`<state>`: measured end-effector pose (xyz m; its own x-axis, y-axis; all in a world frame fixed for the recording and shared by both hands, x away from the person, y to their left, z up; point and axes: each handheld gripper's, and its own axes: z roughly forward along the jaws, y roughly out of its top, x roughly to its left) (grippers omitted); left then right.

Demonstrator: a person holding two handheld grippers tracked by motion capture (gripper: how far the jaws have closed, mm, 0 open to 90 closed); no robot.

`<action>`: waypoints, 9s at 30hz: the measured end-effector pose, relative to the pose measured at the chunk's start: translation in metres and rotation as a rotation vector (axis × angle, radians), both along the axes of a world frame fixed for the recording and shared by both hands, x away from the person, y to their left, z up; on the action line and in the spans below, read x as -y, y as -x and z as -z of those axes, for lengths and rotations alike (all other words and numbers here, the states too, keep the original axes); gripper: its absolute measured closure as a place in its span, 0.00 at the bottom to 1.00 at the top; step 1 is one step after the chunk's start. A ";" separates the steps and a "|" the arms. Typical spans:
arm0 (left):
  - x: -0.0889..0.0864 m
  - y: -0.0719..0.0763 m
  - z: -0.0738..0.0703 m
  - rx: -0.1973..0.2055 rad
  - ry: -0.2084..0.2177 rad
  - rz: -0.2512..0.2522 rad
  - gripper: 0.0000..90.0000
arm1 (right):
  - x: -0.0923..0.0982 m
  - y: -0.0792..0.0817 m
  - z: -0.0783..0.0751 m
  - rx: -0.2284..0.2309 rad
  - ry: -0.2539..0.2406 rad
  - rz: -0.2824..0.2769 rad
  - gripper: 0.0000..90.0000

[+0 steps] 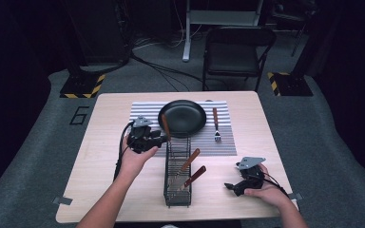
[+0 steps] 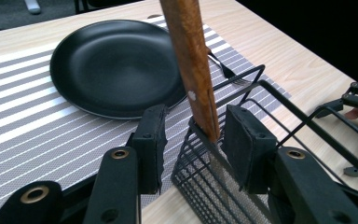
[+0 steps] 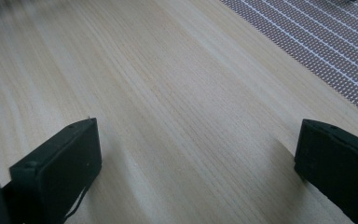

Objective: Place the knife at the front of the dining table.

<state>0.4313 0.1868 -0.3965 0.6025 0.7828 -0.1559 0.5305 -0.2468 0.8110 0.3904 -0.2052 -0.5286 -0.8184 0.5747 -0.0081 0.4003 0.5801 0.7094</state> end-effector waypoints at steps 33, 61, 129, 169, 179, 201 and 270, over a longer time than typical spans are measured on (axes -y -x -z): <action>0.014 -0.001 0.007 0.021 0.008 0.016 0.81 | 0.000 0.000 0.000 0.000 0.000 0.000 0.00; 0.028 0.015 -0.004 0.039 0.029 0.120 0.89 | 0.000 0.000 0.000 0.000 0.000 0.000 0.00; -0.025 0.011 -0.096 0.144 0.085 0.056 0.89 | 0.000 0.000 0.000 0.000 -0.001 0.000 0.00; -0.084 -0.037 0.002 0.029 0.012 -0.229 0.89 | 0.000 0.000 0.000 0.000 0.000 0.000 0.00; -0.088 -0.048 0.017 0.000 -0.026 -0.269 0.89 | 0.000 0.000 0.000 0.000 0.000 0.000 0.00; -0.089 -0.073 0.027 -0.038 -0.023 -0.294 0.90 | 0.000 0.000 0.000 0.000 -0.001 0.000 0.00; -0.075 -0.149 0.094 -0.194 0.087 -0.449 0.90 | 0.000 0.000 0.000 0.001 -0.002 -0.003 0.00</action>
